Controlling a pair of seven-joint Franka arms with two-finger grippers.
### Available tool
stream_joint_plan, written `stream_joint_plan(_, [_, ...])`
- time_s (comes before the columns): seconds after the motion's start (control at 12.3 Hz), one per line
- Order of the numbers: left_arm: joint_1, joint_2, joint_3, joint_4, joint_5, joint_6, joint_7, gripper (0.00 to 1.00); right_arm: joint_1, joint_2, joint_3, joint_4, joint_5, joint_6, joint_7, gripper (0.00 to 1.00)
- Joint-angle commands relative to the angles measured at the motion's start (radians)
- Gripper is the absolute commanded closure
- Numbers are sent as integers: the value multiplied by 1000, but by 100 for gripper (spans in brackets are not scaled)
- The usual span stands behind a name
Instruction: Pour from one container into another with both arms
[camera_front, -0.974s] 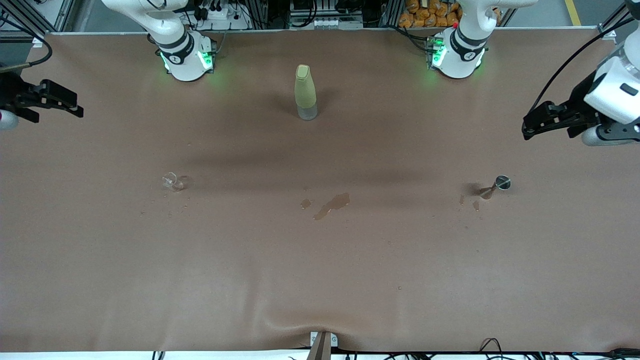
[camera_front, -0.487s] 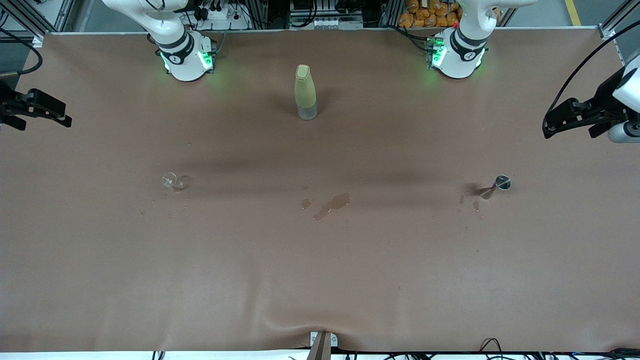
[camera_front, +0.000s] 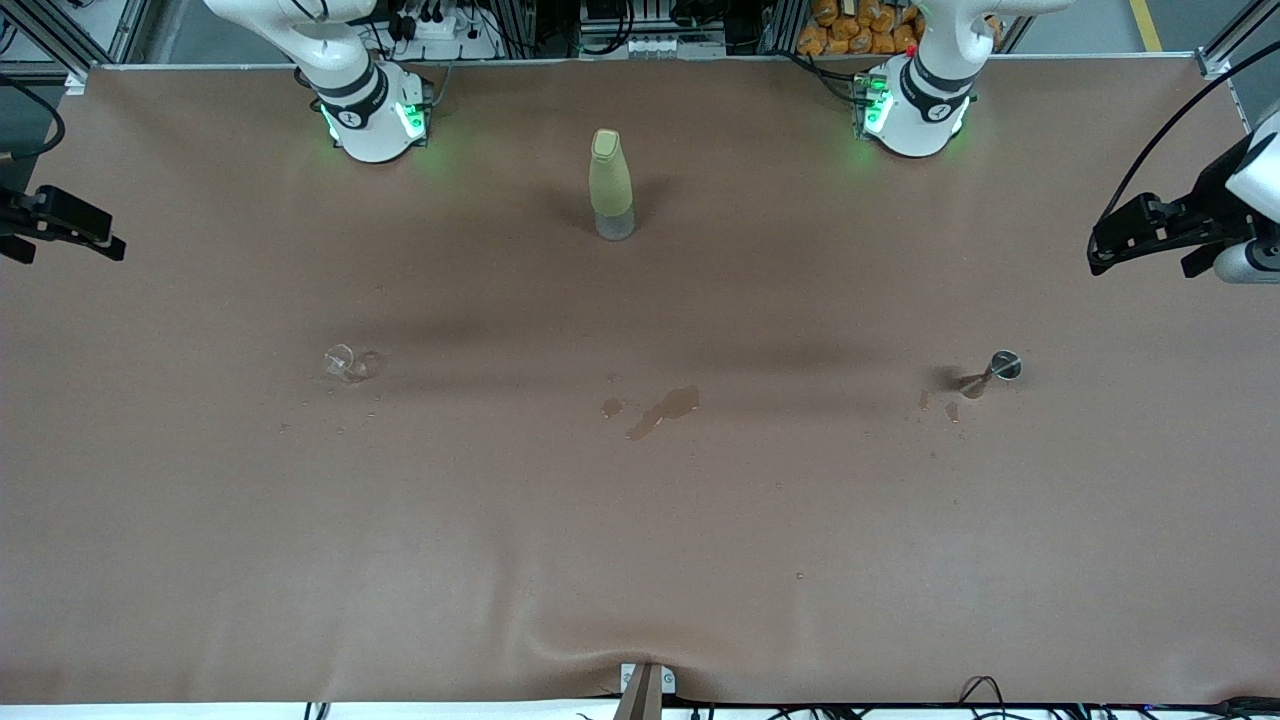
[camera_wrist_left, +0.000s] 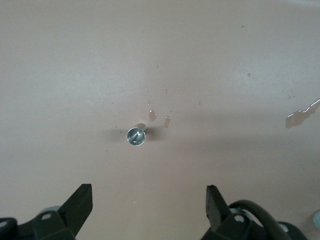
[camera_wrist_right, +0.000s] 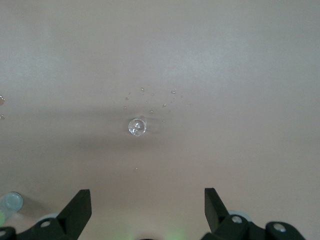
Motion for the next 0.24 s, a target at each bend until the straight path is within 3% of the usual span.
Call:
stream_joint_plan(0.0, [-6, -17, 4, -6, 30, -26, 9, 0, 35, 1, -35, 1, -16, 6, 5, 0])
stream_joint_plan(0.16, [-9, -17, 3, -6, 41, -28, 9, 0, 41, 3, -39, -1, -16, 8, 3, 0])
